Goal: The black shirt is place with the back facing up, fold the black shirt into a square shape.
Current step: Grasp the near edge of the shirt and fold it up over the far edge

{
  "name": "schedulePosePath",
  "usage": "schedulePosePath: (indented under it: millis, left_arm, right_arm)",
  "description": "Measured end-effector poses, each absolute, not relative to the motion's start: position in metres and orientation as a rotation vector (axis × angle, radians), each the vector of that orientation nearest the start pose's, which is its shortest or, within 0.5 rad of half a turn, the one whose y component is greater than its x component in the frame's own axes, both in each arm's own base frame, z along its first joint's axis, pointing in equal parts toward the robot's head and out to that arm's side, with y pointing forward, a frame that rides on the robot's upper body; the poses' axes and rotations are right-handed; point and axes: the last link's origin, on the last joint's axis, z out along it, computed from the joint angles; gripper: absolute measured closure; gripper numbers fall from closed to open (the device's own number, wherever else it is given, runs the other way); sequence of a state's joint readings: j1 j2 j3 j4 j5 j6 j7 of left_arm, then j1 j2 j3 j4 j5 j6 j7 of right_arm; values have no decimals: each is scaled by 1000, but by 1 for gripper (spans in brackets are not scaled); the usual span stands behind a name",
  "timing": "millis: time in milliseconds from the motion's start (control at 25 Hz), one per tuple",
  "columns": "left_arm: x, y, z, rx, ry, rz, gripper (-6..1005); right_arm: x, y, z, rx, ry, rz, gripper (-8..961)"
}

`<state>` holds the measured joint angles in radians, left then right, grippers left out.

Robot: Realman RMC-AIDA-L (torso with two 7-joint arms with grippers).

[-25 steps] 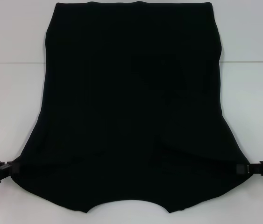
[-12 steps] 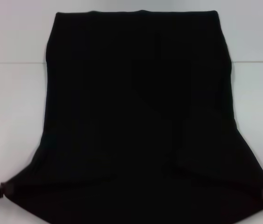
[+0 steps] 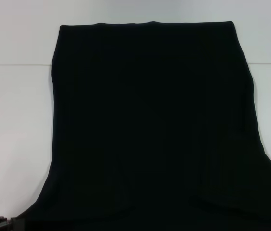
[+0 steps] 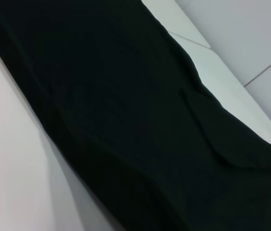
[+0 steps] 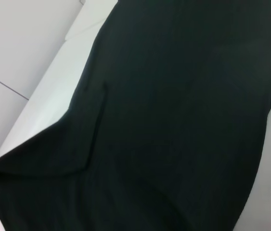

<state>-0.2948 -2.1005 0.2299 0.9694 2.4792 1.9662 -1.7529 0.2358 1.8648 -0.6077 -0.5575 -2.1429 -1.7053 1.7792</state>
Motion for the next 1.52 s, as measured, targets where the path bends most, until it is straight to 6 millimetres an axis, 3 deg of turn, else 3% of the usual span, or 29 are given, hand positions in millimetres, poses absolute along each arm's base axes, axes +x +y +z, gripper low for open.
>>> schedulePosePath:
  millis: [120,240,440,600,880,1160,1520]
  left_arm:
    - [-347,211,65,-2501,-1471,-543,972]
    - [-339,232,68,-2518,-1432,-558,972]
    - [-318,291,72,-2515,-1349,-574,972]
    - [-298,350,78,-2473,-1263,-558,972]
    - [-282,415,87,-2286,-1179,-505,972]
    - [-276,446,74,-2178,-1132,-435,973]
    - [-260,470,63,-2139,-1039,-342,973]
  right_arm:
    - [386,219,75,-2408,1584,561,879]
    - [377,238,80,-2408,1526,611,879]
    - [351,287,84,-2420,1414,667,879]
    - [332,326,87,-2386,1351,680,879]
    - [305,388,75,-2269,1281,654,880]
    - [290,436,57,-2100,1250,586,879]
    - [277,468,48,-1965,1219,514,879]
